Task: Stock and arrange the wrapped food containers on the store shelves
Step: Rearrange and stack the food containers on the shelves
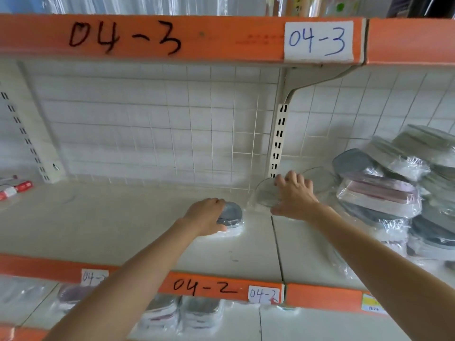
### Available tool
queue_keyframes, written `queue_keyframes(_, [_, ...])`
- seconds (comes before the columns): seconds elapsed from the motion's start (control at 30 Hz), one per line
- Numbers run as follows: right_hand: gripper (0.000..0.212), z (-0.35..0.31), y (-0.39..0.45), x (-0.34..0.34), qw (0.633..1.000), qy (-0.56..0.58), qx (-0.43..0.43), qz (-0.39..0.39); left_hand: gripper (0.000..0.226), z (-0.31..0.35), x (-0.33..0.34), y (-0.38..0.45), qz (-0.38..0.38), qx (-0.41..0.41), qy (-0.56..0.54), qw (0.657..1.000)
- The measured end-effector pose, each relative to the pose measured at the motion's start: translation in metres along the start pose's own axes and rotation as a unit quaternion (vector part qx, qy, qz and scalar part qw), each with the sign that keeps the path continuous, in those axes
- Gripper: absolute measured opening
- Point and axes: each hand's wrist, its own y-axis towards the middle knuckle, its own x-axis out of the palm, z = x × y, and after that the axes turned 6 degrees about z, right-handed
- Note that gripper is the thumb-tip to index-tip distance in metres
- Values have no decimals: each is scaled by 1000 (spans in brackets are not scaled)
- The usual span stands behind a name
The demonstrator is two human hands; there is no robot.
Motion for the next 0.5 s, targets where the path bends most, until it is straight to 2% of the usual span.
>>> queue_keyframes(0.07, [74, -10, -12, 8, 996, 50, -34, -58, 62, -18, -7, -8, 14, -24, 7, 1000])
queue_keyframes(0.17, [77, -21, -29, 23, 986, 63, -82, -129, 72, -46, -13, -27, -4, -38, 1, 999])
queue_keyframes(0.27, [82, -34, -41, 38, 983, 49, -110, -138, 72, -59, -12, -43, -24, -33, 0, 999])
queue_keyframes(0.5, [92, -50, -48, 49, 985, 67, -103, -122, 71, -50, 1, -47, -26, -38, 10, 999])
